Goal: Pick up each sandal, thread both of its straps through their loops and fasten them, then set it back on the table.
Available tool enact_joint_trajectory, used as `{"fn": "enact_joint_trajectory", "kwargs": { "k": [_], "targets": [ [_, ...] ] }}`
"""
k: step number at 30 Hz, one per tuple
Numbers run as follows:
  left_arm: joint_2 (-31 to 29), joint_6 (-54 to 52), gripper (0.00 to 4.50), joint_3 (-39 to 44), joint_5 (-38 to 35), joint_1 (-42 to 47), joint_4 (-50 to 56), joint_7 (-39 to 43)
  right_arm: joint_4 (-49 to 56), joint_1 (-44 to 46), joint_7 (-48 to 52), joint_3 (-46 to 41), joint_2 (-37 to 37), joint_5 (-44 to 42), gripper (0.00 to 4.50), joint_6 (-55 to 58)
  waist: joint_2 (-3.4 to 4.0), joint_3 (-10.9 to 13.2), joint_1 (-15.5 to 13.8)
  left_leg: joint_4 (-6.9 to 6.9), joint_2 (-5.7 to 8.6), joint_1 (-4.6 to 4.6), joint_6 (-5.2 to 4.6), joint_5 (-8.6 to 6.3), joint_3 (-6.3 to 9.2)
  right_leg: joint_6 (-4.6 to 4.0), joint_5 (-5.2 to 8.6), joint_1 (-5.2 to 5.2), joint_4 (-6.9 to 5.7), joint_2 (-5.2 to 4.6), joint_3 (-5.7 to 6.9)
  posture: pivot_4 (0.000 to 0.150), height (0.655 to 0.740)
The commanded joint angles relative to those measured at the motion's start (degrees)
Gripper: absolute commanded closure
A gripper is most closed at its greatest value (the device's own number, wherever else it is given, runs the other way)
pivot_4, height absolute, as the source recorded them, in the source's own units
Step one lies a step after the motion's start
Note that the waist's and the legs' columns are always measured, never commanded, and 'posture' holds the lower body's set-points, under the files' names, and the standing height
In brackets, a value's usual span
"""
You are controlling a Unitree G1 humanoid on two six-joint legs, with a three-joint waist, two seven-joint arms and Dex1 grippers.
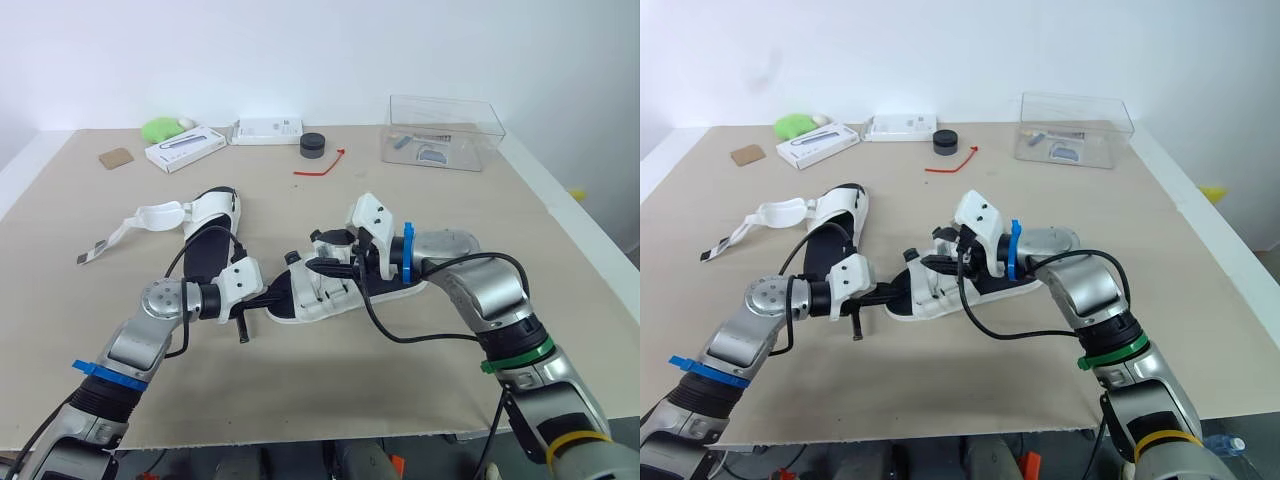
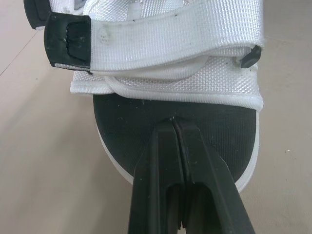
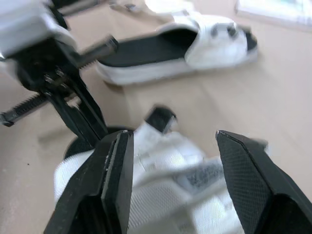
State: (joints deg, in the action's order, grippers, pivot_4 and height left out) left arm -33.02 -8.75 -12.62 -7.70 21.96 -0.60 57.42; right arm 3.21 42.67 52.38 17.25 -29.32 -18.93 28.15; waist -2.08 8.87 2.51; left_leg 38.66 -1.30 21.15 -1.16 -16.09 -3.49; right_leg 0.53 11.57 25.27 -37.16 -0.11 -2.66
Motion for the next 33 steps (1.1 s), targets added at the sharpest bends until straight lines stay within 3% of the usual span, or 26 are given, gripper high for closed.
{"fn": "enact_joint_trajectory", "kwargs": {
  "k": [1,3,7,8,19,27,33],
  "targets": [
    [-0.3,-1.1,4.50,-2.1,1.9,-0.9,-2.4,0.7,1.2,3.2,1.9,0.3,1.8,1.2,1.85,-2.8,0.00,0.0,0.0,0.00,-0.01,-0.01,0.00,0.00,0.01,0.00,0.00,0.00,0.00,0.02,0.00,0.150,0.7261],
    [-0.1,-1.1,4.50,-2.1,1.9,-0.7,-2.6,0.6,-0.8,4.4,2.2,1.2,3.5,2.3,2.23,-3.3,0.00,0.0,0.0,0.00,-0.01,-0.02,0.00,0.00,0.04,0.00,0.00,-0.01,0.00,0.03,-0.01,0.150,0.7261],
    [0.0,-1.1,4.50,-1.9,1.8,-0.6,-2.6,0.8,-4.4,5.7,3.6,2.8,4.9,4.9,4.21,-4.1,0.00,0.0,-0.1,0.01,0.00,0.00,0.00,0.00,0.05,-0.02,-0.01,-0.02,-0.01,0.01,0.00,0.150,0.7261],
    [0.0,-1.1,4.50,-1.8,1.8,-0.6,-2.6,0.8,-5.2,5.9,4.2,3.5,5.0,5.6,4.42,-4.2,0.01,0.0,-0.1,0.01,0.00,0.01,0.00,0.01,0.04,-0.06,-0.03,-0.01,-0.01,0.00,0.00,0.150,0.7261],
    [0.2,-1.2,4.50,-1.6,1.7,-0.8,-2.1,0.6,-15.2,8.0,7.2,10.2,4.4,16.3,4.42,-4.5,0.01,0.0,0.0,0.01,0.06,0.01,0.00,0.00,0.00,-0.30,-0.18,0.00,0.00,-0.04,0.03,0.150,0.7261],
    [0.5,-0.7,4.50,-0.9,0.9,-1.5,-0.8,0.2,-16.4,11.2,7.0,0.2,6.5,10.7,4.42,-2.7,0.01,0.0,0.0,0.01,0.06,0.02,0.01,0.00,0.02,-0.31,-0.18,-0.01,0.00,-0.05,0.02,0.150,0.7261],
    [0.8,-3.3,4.50,3.3,-5.7,-1.7,4.8,1.1,-24.0,14.0,12.6,-8.5,0.0,7.1,1.62,-9.8,0.03,0.0,-0.1,-0.02,0.07,0.16,0.01,-0.02,0.03,-0.31,-0.19,0.09,0.05,-0.09,0.03,0.150,0.7261]
  ]
}}
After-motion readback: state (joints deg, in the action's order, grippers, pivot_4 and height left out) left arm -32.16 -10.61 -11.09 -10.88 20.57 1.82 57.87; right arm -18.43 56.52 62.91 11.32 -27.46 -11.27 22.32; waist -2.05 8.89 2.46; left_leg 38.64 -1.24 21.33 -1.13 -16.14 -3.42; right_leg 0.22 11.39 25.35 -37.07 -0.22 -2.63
